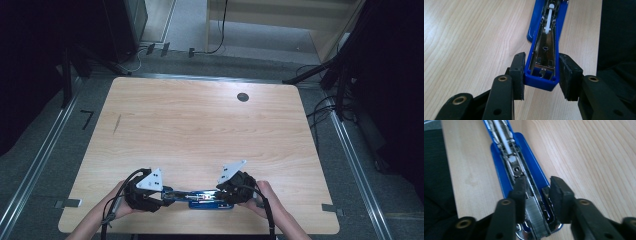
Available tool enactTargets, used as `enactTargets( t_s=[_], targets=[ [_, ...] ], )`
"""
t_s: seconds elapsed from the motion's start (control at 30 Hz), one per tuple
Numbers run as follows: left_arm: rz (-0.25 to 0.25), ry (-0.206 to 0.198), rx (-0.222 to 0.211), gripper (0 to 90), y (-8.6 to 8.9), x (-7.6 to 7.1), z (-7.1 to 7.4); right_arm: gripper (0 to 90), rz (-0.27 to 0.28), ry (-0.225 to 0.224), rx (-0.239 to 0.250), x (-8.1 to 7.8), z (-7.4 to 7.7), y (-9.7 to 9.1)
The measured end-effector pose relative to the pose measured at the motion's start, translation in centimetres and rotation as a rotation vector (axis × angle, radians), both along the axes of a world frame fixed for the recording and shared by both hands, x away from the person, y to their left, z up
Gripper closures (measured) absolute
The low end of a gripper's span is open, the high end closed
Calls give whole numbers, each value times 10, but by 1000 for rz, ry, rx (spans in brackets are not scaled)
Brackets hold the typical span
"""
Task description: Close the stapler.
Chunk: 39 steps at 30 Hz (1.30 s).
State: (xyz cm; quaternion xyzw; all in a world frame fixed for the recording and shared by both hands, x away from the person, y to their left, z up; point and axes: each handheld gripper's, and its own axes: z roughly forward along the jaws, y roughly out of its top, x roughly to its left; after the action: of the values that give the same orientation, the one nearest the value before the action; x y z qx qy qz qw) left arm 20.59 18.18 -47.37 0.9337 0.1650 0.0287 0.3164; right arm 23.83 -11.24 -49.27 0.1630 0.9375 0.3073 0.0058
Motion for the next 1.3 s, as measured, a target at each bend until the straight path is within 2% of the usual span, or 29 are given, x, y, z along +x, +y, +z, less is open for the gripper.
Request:
enactTargets(
  t_s=[0.3, 0.37, 0.4, 0.43, 0.67, 0.9, 1.03, 1.3],
  targets=[
    [-9, -23, -19, 621, -1, -2, 4, 739, 12, -15, 6, -3, 1, 2],
    [-16, -29, -25, 626, -2, -2, 5, 800, 31, -49, 4, -9, 3, 5],
    [-18, -32, -22, 626, -2, -3, 6, 800, 31, -49, 4, -9, 3, 5],
    [-17, -36, -24, 627, -3, -3, 6, 822, 44, -76, 13, -13, 6, 10],
    [-22, -46, -23, 623, -4, -3, 8, 837, 61, -94, 70, -21, 11, 29],
    [-24, -61, -37, 621, -7, -3, 11, 833, 68, -97, 83, -25, 10, 44],
    [-25, -76, -51, 622, -10, -3, 14, 895, 70, -123, 93, -28, 12, 52],
    [-43, -90, -46, 624, -15, -2, 18, 900, 76, -172, 92, -33, 12, 63]
  ],
)
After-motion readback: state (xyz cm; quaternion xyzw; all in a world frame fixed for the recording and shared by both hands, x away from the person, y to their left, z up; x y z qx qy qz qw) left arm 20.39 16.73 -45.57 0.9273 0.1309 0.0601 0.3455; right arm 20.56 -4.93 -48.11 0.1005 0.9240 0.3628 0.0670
